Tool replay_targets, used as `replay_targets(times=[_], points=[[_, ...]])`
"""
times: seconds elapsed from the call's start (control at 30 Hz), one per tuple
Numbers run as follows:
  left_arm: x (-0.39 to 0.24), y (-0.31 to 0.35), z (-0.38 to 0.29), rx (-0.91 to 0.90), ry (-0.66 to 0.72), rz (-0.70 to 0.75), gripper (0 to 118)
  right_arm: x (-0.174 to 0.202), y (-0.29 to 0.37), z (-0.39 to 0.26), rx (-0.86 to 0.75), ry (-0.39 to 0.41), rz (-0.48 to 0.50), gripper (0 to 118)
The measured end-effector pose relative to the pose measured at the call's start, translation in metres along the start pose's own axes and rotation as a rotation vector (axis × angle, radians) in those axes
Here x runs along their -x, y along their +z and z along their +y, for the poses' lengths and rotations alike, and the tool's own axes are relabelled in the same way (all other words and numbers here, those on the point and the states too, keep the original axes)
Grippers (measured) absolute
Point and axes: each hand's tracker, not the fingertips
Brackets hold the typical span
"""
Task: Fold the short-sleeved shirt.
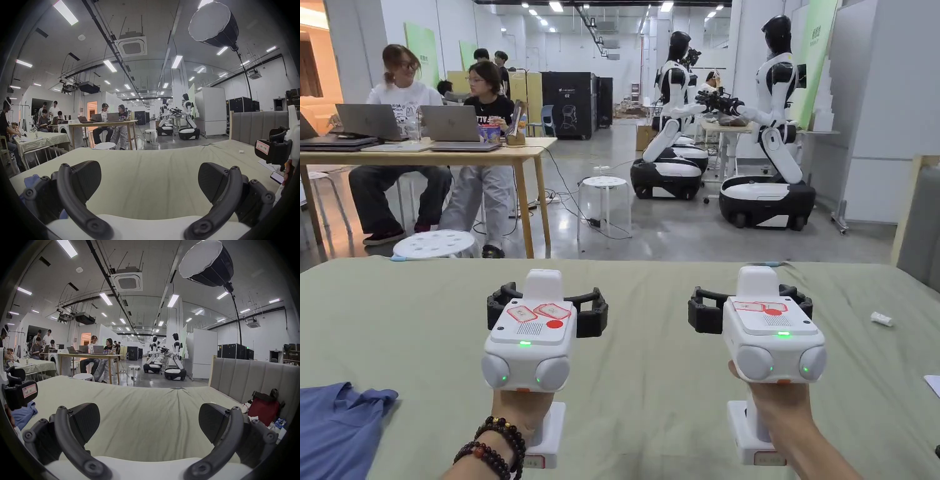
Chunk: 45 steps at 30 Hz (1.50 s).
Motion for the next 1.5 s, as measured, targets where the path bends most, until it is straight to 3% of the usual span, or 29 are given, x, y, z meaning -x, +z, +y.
replay_targets(times=[1.37, 1.5], points=[[-0.0002, -0.0005, -0.0018, 0.013, 0.003, -0.011, 118, -0.0013, 0.0018, 0.0004, 0.011, -0.011, 0.008, 118], [0.0002, 0.0002, -0.0015, 0.008, 0.013, -0.015, 118, 0.0013, 0.0015, -0.0007, 0.005, 0.003, -0.043, 118]])
